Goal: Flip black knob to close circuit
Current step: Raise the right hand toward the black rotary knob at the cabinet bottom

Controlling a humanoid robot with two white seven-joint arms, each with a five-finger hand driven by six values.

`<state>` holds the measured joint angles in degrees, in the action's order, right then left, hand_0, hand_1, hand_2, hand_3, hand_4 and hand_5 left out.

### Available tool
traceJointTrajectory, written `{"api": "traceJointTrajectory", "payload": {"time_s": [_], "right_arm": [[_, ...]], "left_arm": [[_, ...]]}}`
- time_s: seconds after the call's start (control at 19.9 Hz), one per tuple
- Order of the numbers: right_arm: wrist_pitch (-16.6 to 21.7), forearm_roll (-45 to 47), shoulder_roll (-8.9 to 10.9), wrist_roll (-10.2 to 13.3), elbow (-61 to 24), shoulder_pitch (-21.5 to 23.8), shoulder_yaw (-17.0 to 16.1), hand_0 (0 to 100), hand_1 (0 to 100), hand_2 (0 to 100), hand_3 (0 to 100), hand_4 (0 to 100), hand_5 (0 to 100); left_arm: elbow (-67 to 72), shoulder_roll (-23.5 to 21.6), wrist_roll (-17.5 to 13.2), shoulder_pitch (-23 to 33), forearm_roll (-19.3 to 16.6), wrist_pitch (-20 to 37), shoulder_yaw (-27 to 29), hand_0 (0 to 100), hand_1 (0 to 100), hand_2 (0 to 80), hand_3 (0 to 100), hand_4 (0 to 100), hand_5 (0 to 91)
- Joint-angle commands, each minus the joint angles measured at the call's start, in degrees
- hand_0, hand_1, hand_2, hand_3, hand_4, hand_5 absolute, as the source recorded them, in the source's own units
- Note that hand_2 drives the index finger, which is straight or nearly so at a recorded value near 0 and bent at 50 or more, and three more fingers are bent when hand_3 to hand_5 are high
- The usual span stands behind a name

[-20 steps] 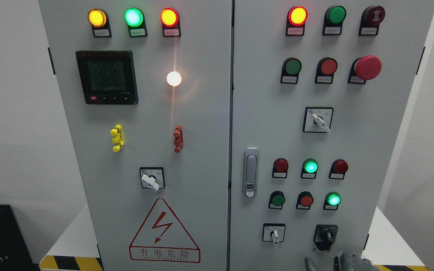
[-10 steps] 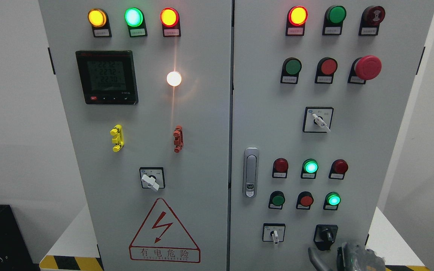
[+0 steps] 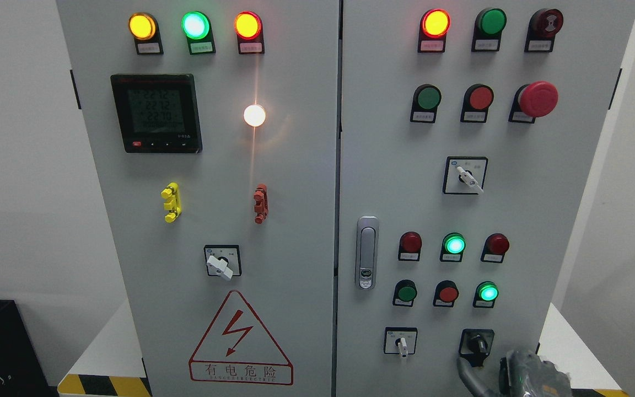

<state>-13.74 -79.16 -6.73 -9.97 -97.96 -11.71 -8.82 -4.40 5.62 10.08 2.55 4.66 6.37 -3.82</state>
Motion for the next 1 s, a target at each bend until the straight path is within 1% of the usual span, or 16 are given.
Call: {"api": "traceJointTrajectory", "payload": {"time_s": [0.0,0.15,0.4,0.55,0.95], "right_arm": [[0.0,-0.9,0.14,0.1,1.0,-0.7,-1.5,0,0,98,100,100,100],[0.0,-0.9,0.14,0.1,1.3,-1.1,-1.7,0,0,98,100,100,100],[0.4,-0.9,0.23,0.3,1.5,-1.5,-3.1,0,0,98,100,100,100],[0.5,-0.9,0.66,0.4,1.5,-1.6,-3.7,0,0,98,100,100,100],[0.6,-0.9,0.75,0.6,1.6,-1.5,-4.1,0,0,97,100,100,99]], "left_arm": [[0.0,0.0,-0.1,0.0,0.0,0.0,0.0,12,56,0.0,0,0,0.0],[0.0,0.0,-0.1,0.0,0.0,0.0,0.0,12,56,0.0,0,0,0.0],[0.0,0.0,-0.1,0.0,0.0,0.0,0.0,12,56,0.0,0,0,0.0],[0.0,0.0,-0.1,0.0,0.0,0.0,0.0,12,56,0.0,0,0,0.0],[-0.1,0.0,-0.1,0.0,0.0,0.0,0.0,12,56,0.0,0,0,0.0]]}}
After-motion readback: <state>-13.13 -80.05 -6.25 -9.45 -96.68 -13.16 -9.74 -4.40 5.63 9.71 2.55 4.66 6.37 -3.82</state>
